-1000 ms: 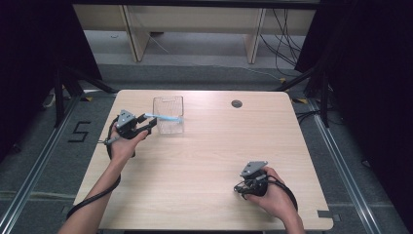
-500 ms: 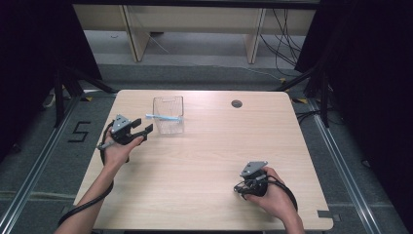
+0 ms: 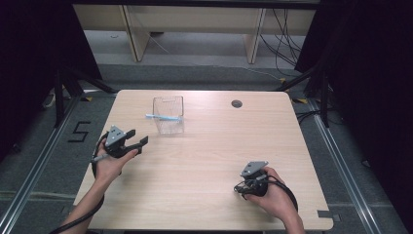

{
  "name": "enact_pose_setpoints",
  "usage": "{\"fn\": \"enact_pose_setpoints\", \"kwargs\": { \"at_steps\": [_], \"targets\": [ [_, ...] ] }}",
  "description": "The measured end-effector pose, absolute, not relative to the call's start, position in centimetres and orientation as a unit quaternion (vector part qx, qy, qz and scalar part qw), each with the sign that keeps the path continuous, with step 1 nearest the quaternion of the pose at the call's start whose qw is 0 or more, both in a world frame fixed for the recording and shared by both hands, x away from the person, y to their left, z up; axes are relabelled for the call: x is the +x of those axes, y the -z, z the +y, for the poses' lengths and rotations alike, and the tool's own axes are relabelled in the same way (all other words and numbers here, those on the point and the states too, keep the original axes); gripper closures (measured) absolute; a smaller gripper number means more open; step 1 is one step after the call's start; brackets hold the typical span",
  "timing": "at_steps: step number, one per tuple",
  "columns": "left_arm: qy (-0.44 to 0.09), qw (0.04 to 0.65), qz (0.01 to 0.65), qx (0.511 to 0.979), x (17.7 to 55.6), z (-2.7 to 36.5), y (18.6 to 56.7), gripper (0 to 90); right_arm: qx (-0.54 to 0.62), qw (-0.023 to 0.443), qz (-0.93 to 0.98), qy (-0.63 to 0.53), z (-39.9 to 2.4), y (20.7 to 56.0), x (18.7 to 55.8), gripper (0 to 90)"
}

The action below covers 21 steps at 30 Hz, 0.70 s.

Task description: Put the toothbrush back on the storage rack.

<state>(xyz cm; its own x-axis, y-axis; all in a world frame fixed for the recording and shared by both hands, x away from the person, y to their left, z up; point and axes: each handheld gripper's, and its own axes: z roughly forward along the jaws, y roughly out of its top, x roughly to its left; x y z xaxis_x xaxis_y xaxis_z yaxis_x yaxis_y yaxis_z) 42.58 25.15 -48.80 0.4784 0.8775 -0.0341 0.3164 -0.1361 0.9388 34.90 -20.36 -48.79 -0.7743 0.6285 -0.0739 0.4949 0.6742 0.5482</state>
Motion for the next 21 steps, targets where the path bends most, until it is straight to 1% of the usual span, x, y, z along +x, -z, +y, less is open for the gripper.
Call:
{"fn": "enact_pose_setpoints", "kwargs": {
  "at_steps": [3, 10, 16, 18, 21],
  "targets": [
    [-0.282, 0.503, 0.423, 0.699, 42.0, 25.2, 48.9, 36.6, 0.314, 0.127, 0.905, -0.258, -20.3, 48.8, 34.8, 48.3],
    [-0.284, 0.505, 0.421, 0.698, 39.8, 25.3, 49.7, 36.6, 0.297, 0.14, 0.91, -0.254, -20.4, 48.8, 35.1, 48.2],
    [-0.282, 0.504, 0.421, 0.7, 38.5, 25.1, 50.5, 36.6, 0.294, 0.133, 0.913, -0.25, -20.4, 48.8, 35.1, 48.2],
    [-0.282, 0.504, 0.421, 0.699, 37.9, 25.1, 51.0, 36.6, 0.296, 0.144, 0.91, -0.252, -20.4, 48.9, 35.1, 48.2],
    [-0.281, 0.504, 0.421, 0.699, 37.3, 25.1, 51.3, 36.7, 0.308, 0.134, 0.906, -0.257, -20.3, 49.0, 35.0, 48.2]
  ]
}}
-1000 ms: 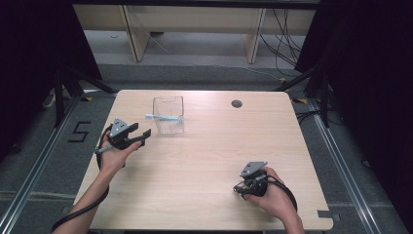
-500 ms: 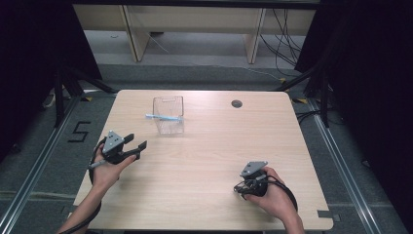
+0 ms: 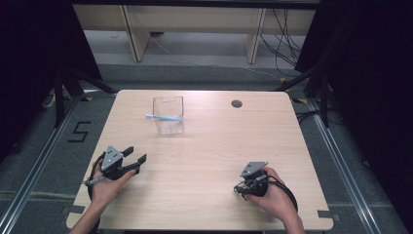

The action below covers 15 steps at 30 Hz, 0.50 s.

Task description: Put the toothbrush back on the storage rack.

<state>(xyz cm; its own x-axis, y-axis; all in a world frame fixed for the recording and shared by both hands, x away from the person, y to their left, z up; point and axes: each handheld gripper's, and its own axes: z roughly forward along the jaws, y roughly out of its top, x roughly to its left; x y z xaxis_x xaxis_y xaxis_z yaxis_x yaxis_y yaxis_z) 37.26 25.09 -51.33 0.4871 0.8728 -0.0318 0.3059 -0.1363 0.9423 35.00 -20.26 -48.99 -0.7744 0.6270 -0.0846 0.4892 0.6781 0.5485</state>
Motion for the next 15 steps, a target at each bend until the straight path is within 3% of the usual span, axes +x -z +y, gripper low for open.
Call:
{"fn": "enact_pose_setpoints", "kwargs": {
  "at_steps": [15],
  "targets": [
    [-0.295, 0.515, 0.407, 0.694, 36.0, 25.2, 52.3, 36.5, 0.311, 0.127, 0.907, -0.252, -20.3, 49.2, 35.0, 47.8]
  ]
}}
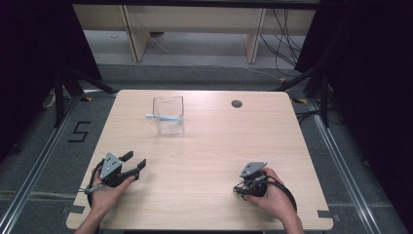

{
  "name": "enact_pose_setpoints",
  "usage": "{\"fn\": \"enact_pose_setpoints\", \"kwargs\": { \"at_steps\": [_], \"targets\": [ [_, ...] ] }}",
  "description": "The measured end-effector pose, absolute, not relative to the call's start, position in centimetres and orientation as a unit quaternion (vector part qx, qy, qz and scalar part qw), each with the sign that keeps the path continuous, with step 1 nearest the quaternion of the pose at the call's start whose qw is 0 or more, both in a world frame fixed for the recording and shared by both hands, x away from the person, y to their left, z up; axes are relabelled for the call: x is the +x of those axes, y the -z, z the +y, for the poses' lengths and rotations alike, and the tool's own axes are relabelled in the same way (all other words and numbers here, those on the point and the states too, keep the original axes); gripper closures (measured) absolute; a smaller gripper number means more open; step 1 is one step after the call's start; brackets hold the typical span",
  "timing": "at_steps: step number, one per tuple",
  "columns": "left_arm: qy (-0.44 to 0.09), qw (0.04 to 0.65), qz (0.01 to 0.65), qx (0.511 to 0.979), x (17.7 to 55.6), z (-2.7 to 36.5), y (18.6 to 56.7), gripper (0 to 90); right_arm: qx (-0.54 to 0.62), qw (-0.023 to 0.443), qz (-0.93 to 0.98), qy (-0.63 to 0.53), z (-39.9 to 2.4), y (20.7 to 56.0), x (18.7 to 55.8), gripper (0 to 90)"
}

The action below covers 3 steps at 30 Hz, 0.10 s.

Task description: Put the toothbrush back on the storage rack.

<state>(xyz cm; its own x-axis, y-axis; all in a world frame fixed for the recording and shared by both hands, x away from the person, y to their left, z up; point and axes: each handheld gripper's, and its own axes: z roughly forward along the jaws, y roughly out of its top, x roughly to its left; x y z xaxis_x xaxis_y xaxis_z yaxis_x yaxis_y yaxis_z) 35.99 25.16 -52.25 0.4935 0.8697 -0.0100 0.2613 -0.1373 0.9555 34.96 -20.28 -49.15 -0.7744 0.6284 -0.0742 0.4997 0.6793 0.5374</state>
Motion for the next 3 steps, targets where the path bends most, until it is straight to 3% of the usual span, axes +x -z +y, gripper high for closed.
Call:
{"fn": "enact_pose_setpoints", "kwargs": {
  "at_steps": [3],
  "targets": [
    [-0.299, 0.52, 0.401, 0.692, 35.93, 25.05, 52.33, 36.8, 0.308, 0.12, 0.907, -0.261, -20.34, 49.36, 35.14, 47.6]
  ]
}}
